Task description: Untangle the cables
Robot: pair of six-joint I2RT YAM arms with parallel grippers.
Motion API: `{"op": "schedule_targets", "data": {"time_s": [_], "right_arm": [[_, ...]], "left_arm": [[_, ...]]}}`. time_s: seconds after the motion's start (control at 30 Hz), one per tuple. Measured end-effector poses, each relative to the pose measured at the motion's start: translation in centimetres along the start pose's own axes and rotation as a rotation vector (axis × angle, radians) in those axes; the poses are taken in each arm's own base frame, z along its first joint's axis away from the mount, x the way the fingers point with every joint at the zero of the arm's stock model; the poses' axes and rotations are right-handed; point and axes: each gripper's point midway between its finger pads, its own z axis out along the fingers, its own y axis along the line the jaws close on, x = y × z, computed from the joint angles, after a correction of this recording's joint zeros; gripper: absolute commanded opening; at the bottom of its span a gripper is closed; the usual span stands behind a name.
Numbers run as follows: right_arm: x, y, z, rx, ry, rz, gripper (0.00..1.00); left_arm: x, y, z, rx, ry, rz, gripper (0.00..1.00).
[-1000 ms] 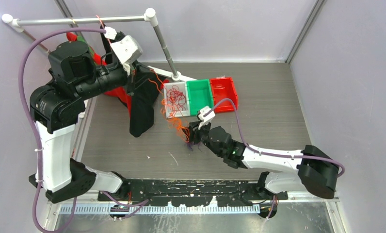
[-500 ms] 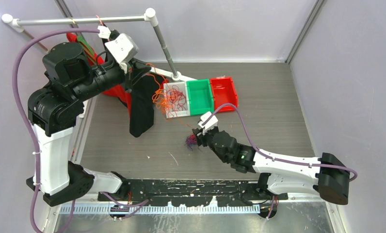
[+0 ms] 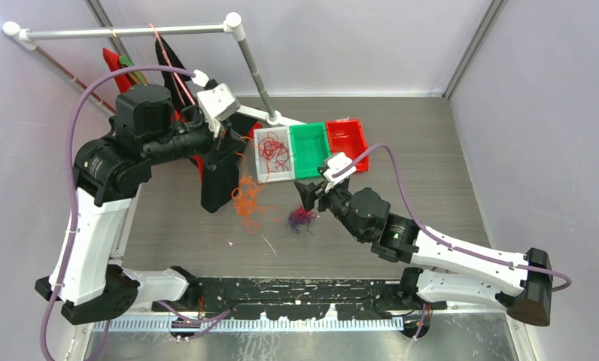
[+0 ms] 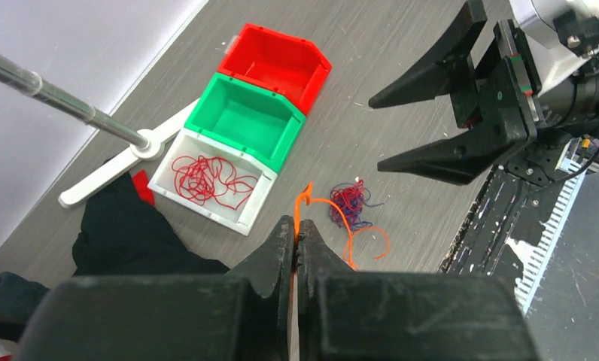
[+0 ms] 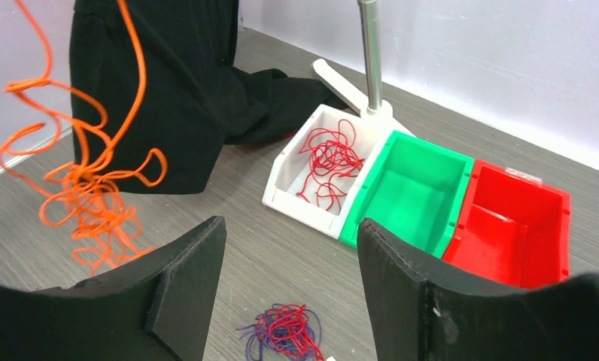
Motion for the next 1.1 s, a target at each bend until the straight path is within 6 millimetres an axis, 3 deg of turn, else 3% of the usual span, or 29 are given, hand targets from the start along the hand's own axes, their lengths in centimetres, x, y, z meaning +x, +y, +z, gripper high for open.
{"op": "schedule_targets", "data": {"time_s": [0.13, 0.23, 0.4, 0.57, 0.7, 0.87, 1.1], "right_arm": [[0.0, -0.7, -0.3, 0.005, 0.009, 0.001, 0.7], [-0.5, 0.2, -0.6, -0.058, -0.002, 0.025, 0.69], [-2.1, 4.3, -1.3, -0.286, -0.041, 0.088, 0.66], [-5.4, 9.0, -1.7, -0.524, -0.115, 0.166, 0.64], [-6.2, 11.3, -1.4, -0.626, -0.142, 0.214, 0.64], [-6.1, 12.9, 0.5, -0.648, -0.125, 0.261, 0.62], [-5.5, 12.1, 5.0, -0.488, -0.104, 0.266, 0.61]], "left_arm": [[0.2, -0.2, -0.2, 0.004, 0.007, 0.001, 0.0], [0.3, -0.3, -0.4, 0.008, 0.011, -0.001, 0.0], [1.0, -0.4, -0.1, 0.013, 0.03, -0.017, 0.0], [2.7, -0.6, 0.7, 0.019, 0.077, -0.062, 0.0], [3.7, -0.4, 1.2, 0.007, 0.107, -0.086, 0.0], [4.0, -0.4, 1.4, 0.003, 0.117, -0.1, 0.0], [3.8, -1.0, 1.3, 0.023, 0.109, -0.124, 0.0]]}}
